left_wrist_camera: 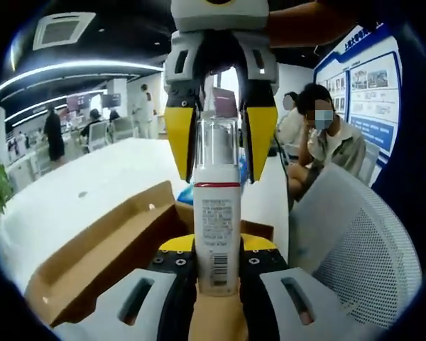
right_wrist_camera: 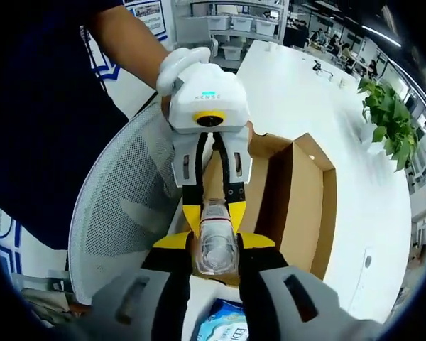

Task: Operate the shoe box by opening the lid, removing the specified soft item, and placing it in the target area until the item is outside and the box remains undamaged.

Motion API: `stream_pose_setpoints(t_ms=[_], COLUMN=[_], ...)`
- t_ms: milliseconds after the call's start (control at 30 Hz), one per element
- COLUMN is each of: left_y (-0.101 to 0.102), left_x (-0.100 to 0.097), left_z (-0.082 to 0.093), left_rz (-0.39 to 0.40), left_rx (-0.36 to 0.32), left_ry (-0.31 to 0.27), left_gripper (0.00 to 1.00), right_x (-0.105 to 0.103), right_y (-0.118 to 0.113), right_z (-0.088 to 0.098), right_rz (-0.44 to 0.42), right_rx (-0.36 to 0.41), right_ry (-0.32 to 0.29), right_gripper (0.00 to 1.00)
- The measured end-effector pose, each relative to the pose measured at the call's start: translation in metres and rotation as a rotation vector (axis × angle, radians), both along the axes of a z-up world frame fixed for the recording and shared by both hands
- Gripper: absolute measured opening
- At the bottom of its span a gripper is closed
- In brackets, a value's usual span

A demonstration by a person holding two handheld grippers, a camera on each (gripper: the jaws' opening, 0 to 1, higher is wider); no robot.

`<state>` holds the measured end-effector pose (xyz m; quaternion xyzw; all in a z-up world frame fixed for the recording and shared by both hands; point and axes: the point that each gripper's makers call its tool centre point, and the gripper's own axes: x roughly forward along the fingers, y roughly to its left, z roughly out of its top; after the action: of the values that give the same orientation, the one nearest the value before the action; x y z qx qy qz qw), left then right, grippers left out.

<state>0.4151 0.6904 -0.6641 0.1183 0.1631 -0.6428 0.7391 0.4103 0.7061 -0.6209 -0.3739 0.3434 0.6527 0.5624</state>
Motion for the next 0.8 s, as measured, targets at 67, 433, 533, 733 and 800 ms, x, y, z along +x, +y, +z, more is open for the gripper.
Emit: stream_pose_setpoints(t_ms=[67,433,533,733,800], left_y=[-0.0012,0.0001,0.0007,-0.0050,-0.0051], left_x=[-0.0007,-0.0010,-0.0043,-0.0070,-0.0066], left_z=[-0.0018,0.0053,0.0053,0.0024,0.0003], left_rz=[-0.013,-0.012,-0.013,-0.007,0.010], left_rx=[0.022,0.013,0.009,0.014,0.023], left_ry=[-0.016,-0.004,0.006,0.011,0.042], left_gripper=[0.19,0.19,0.19,0.20,0.21], right_x=[-0.0007,-0.0007,-0.0020,-0.0051,-0.0057], right_y=[-0.0002,0.0050,0.0046,0.0040,0.0029], right_z=[0.0000,-0.0029,-0.0033,-0.0027,-0.0025], right_rz=[-0.001,-0.011,-0.039,-0.049,-0.051], right_rx=[-0.004,0.006,0.007,-0.014,-0.020], right_ry=[0.010,0.018,0.040,0.049,0.049], right_gripper=[0.20,0.20,0.19,0.19,0.19])
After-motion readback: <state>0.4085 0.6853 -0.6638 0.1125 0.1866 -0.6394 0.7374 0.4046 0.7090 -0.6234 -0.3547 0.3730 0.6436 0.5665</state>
